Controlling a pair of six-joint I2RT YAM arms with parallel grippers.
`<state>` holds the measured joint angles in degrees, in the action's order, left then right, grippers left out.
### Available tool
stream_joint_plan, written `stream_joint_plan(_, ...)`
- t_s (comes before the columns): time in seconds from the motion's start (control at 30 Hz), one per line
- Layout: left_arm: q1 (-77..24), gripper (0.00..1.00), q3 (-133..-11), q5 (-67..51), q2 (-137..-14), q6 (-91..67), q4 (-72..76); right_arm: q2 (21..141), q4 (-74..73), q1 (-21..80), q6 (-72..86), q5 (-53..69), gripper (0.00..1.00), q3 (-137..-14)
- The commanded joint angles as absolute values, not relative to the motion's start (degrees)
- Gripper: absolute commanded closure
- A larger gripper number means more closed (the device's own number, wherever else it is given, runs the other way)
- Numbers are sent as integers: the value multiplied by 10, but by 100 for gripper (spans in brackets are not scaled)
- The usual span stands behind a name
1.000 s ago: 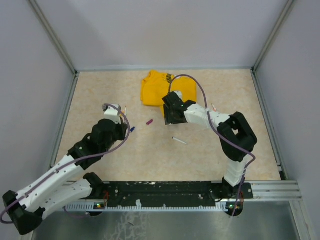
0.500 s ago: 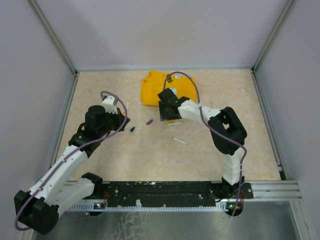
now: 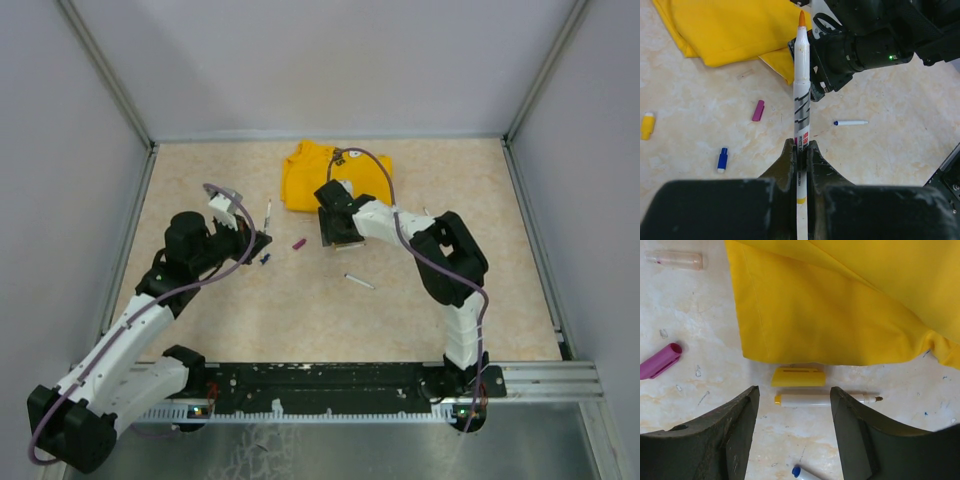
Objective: Insert the pens into the pen caps
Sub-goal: Move the pen cap to the center of the board.
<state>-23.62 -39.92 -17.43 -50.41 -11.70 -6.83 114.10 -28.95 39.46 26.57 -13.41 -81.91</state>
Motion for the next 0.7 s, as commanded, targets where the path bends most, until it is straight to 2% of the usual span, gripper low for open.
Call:
stream_joint_plan(0.0, -233, 100, -396, -191, -493, -110, -46, 1163, -297, 391, 258, -139, 40, -861)
stream_joint_plan(0.27, -233, 100, -397, -188, -490, -108, -50, 1178, -305, 391, 258, -150, 43, -878)
stream_joint_plan(0.4, -233, 100, -397, -185, -487, -108, -51, 1177, -305, 391, 258, -153, 48, -872)
stream_joint_plan(0.53, -233, 100, -397, -183, -487, -108, -50, 1164, -297, 392, 257, -159, 58, -856)
stream_joint_plan(0.67, -233, 100, -400, -175, -494, -108, -57, 1133, -282, 391, 225, -141, 61, -839)
